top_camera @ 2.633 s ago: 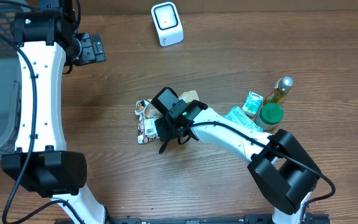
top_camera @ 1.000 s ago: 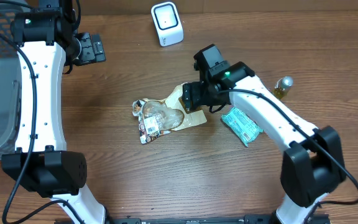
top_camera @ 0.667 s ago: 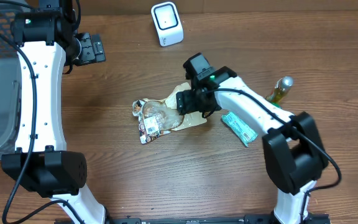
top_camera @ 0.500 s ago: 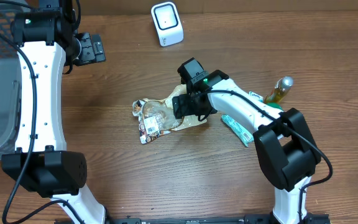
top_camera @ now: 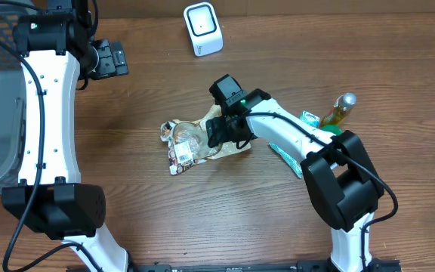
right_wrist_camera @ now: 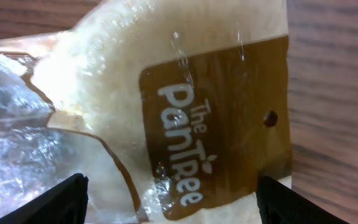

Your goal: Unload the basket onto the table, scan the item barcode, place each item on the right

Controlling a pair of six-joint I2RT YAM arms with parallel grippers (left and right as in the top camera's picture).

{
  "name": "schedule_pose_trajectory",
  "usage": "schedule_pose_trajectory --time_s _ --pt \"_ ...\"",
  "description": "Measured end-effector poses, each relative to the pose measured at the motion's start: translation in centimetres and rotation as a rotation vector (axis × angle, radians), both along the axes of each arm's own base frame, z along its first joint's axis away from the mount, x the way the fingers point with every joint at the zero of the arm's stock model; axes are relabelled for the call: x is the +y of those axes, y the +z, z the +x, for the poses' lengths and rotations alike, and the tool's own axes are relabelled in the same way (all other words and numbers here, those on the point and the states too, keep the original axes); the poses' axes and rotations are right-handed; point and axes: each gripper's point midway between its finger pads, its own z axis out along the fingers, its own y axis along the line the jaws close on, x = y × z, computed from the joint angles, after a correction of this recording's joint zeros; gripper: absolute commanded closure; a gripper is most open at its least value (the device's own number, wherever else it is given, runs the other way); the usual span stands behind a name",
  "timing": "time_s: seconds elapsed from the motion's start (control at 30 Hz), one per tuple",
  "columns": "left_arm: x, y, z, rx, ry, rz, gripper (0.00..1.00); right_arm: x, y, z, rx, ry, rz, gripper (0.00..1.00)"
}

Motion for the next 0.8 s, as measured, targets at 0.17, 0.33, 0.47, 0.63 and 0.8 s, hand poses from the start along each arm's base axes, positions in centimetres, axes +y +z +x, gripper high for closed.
schedule_pose_trajectory --time_s 0.17,0.33,0.47,0.63,0.8 --pt "0.0 0.0 0.0 0.0 0.0 0.0 0.0 0.9 -0.9 -0.2 -0.029 0.019 0.016 0.33" --pt "0.0 0.0 0.0 0.0 0.0 0.0 0.0 0.8 -1.1 -0.3 -0.028 0.02 0.015 0.38" --pt "0.0 0.0 0.0 0.0 0.0 0.0 0.0 0.8 -1.2 -0.3 -0.03 0.02 0.017 0.42" --pt "0.0 0.0 0.0 0.0 0.0 0.0 0.01 0.9 -1.2 -0.3 -0.033 0.019 0.019 0.24" --pt "0.0 0.0 0.0 0.0 0.0 0.0 0.0 0.5 -0.9 -0.6 -0.01 0.02 -0.002 0.23"
